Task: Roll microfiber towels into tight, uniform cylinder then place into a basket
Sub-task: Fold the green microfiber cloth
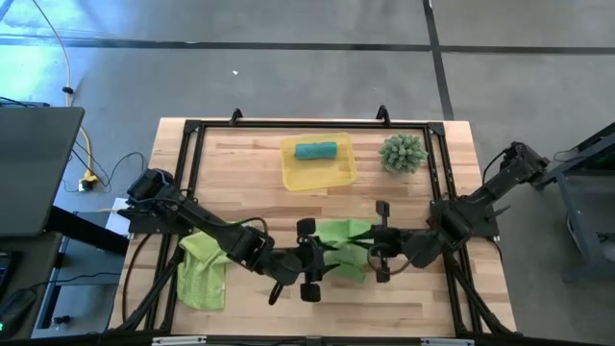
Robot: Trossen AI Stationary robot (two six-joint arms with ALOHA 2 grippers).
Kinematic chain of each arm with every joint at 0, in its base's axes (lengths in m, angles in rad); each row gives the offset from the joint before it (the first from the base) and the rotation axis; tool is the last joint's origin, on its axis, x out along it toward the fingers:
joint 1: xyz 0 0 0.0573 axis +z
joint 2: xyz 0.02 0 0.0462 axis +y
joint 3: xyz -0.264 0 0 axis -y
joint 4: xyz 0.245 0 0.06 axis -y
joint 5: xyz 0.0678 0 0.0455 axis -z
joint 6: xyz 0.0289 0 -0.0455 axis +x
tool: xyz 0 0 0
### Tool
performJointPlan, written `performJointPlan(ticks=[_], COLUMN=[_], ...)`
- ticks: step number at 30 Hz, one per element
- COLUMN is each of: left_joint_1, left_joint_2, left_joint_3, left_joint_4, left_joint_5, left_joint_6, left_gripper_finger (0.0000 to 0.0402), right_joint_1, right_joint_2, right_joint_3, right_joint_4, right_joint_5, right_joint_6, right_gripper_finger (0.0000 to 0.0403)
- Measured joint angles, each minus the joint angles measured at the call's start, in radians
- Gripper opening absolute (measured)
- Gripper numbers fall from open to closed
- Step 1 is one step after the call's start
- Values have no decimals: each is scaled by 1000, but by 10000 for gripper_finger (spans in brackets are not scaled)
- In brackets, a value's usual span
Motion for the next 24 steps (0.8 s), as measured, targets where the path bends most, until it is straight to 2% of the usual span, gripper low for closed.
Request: performJointPlan(ticks=[8,15,18,21,24], left_joint_1=[29,30,10,-12,-39], left_joint_2=[23,106,114,114,114], left_joint_3=[0,0,0,0,0], left_joint_4=[12,-46,-61,-39,34], left_joint_5=[3,82,83,22,-122], left_joint_6=[27,-13,-12,49,232], left_gripper_finger=[154,154,154,154,154], right_joint_1=[-60,-114,-132,-145,-158], right_joint_2=[0,0,0,0,0], right_joint_3=[41,88,98,101,101], right_joint_4=[-8,-5,-10,-19,-28], right_joint_5=[-11,28,26,0,-34], right_joint_6=[4,4,4,4,32], right_gripper_finger=[0,0,0,0,0])
